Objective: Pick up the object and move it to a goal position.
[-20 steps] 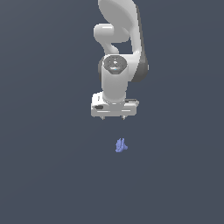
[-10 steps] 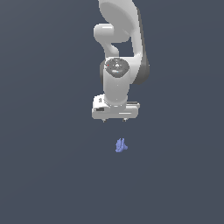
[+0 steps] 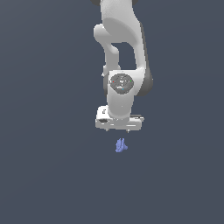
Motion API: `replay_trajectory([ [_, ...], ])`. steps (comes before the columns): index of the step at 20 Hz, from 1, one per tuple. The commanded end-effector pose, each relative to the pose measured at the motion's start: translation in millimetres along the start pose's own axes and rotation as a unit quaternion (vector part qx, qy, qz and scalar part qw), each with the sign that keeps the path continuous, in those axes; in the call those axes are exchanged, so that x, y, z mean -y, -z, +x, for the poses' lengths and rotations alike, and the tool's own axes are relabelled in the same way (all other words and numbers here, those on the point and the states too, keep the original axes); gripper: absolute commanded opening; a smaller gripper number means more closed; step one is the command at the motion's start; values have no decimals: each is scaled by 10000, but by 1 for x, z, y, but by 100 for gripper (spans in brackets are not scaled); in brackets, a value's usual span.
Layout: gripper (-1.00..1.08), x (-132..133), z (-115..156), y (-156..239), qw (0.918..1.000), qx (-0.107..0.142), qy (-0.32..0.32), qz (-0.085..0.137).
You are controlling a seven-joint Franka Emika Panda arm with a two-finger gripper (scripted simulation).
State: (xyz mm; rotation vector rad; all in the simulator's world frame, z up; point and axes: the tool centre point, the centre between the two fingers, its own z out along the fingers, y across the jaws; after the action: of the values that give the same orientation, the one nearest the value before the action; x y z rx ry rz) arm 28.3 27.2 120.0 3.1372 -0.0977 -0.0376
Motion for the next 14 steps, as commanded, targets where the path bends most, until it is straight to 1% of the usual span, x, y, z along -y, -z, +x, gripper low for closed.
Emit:
replay_trajectory([
  [1,100,6,12,-11,9999,-32,-162,7],
  [7,100,17,31,-30,9990,-90,-441,19],
  [14,100,22,40,-40,9983,-117,-573,24],
])
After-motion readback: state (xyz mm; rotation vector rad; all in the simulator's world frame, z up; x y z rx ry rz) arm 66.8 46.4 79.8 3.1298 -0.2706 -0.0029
